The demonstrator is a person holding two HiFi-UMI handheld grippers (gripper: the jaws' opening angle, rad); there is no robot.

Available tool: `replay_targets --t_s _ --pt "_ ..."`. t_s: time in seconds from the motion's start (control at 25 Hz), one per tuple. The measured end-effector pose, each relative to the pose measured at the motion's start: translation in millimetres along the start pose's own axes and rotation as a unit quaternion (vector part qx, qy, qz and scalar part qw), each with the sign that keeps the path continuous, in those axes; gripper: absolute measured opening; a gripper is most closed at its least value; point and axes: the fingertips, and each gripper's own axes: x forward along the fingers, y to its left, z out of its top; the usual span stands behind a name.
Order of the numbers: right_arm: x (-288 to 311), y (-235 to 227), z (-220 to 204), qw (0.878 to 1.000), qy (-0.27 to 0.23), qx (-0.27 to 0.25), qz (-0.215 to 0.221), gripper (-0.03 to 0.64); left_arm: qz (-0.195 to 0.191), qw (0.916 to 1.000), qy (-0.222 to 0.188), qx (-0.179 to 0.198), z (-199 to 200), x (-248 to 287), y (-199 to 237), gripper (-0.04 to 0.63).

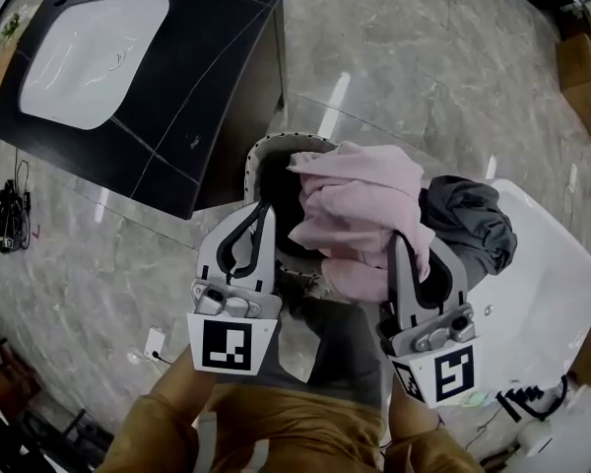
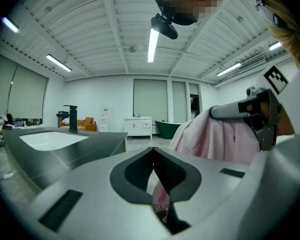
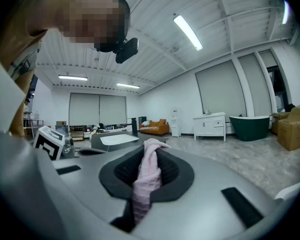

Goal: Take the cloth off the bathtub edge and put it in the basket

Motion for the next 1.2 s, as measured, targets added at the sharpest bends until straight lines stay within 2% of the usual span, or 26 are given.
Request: replay_targets --t_s 0.32,0.48,0.76,1.04,1.2 --pt "28.8 -5.1 -102.7 1.000 0.024 -0.012 0.000 0.029 -0.008 0.9997 0.024 0.005 -85.2 19.8 1.4 0.003" --pt "40.1 -6.5 -148.5 0.999 0.040 -0.035 0.001 0.029 -0.012 0.9991 0.035 -0.021 -124.6 27.6 -1.0 0.003" --pt "61.0 -16.2 -239.2 0.996 0.069 -0.046 -0.010 0.029 -0.024 0.9990 0.034 -0.018 -170.1 44.4 1.5 0.003" --pt "72.2 -17.9 -328.4 0.992 0.120 -0.041 -0.012 0.029 -0.026 0.9989 0.037 -0.017 -208.6 58.4 1.6 0.003" --pt "77.0 -18.7 -368.6 0.986 0.153 -0.065 -0.007 0.031 -0.034 0.9984 0.041 -0.018 -222.7 63.7 -3.8 0.003"
